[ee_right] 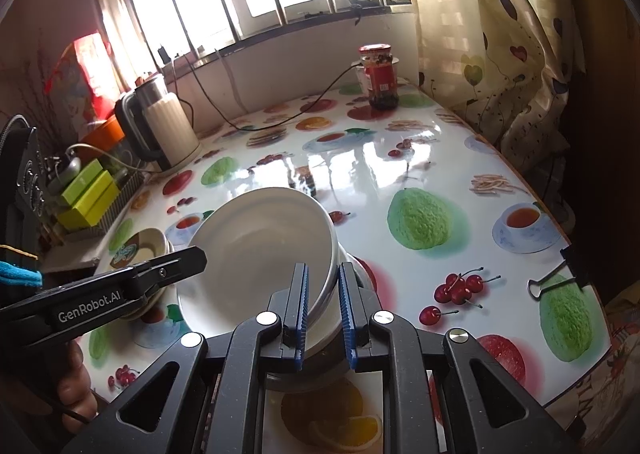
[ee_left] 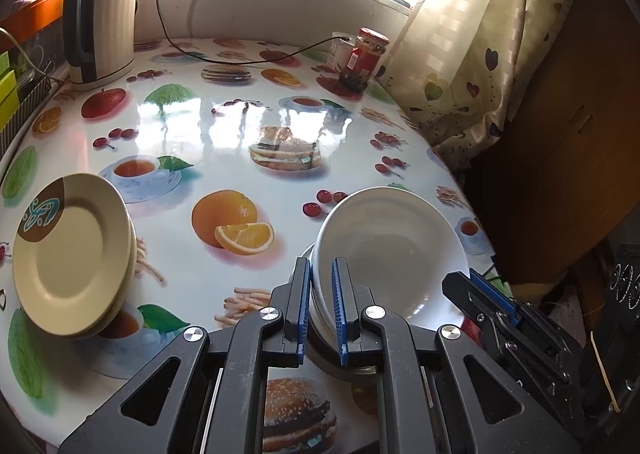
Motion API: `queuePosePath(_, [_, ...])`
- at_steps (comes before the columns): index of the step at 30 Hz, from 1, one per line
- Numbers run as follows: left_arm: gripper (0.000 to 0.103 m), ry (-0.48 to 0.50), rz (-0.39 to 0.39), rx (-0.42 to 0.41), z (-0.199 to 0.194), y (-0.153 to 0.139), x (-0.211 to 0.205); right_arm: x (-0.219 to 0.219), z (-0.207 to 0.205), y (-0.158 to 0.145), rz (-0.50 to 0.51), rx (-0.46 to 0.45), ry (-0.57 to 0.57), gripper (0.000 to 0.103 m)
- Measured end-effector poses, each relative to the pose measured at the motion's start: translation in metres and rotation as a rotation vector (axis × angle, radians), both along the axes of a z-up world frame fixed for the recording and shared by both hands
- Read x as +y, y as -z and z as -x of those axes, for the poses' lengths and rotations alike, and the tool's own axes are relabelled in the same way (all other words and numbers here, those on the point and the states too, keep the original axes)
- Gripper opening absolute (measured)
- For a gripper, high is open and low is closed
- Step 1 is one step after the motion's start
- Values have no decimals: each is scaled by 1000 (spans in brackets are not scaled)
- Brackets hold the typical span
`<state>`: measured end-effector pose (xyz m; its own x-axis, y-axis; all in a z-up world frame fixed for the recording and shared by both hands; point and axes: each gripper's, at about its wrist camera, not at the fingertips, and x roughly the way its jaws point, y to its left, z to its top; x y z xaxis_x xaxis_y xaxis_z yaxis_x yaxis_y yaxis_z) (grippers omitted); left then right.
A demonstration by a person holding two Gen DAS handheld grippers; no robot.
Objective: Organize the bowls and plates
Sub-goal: 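Lower the striped bowl into the steel bowl stack with the left tool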
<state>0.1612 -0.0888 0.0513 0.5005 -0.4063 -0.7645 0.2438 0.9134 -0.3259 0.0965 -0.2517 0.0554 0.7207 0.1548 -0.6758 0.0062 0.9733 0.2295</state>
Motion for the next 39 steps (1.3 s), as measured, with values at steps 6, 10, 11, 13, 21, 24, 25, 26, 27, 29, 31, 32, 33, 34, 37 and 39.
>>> queuePosePath(6, [11,-1,-2,8,-1,3,-1,0,-2,2,-1,8,1,17])
queuePosePath(10, [11,-1,-1,12,-1,5,-1,0,-2,4,-1,13,2,17])
queuePosePath(11, [11,0,-1,12,-1,5,-1,-1,-2,5,-3,14,2,17])
queuePosePath(13, [11,-1,-2,17,-1,7,-2,-1,-3,5,-2,15,1,17])
queuePosePath(21, [11,-1,-2,28,-1,10,-2,-2,-2,10,-4,24,3,17])
queuePosePath(24, [11,-2,-2,31,-1,10,-3,-3,-2,12,-5,27,4,17])
queuePosePath(25, [11,-2,-2,31,-1,10,-3,-3,-1,13,-5,27,5,18])
queuePosePath(26, [11,-1,-3,29,-1,10,-3,-3,-2,13,-5,28,5,18])
queuePosePath(27, [11,-2,-2,31,-1,10,-3,-3,-1,13,-6,27,5,18])
queuePosePath(29, [11,-2,-2,29,-1,10,-3,-4,-2,12,-7,28,4,18])
queuePosePath(31, [11,-2,-2,30,-1,10,-3,-4,-1,13,-5,28,5,18])
queuePosePath(32, [11,-1,-3,30,-1,10,-3,-4,-2,12,-7,28,4,18])
queuePosePath(33, [11,-2,-1,30,-1,10,-3,-4,-2,12,-6,28,5,18])
queuePosePath(34, [11,-3,0,31,-1,10,-3,-4,-2,13,-6,28,4,18])
queuePosePath(37, [11,-4,0,32,-1,10,-3,-4,-2,13,-7,28,5,18])
queuePosePath(39, [11,-3,0,31,-1,10,-3,-4,-2,13,-8,28,4,18])
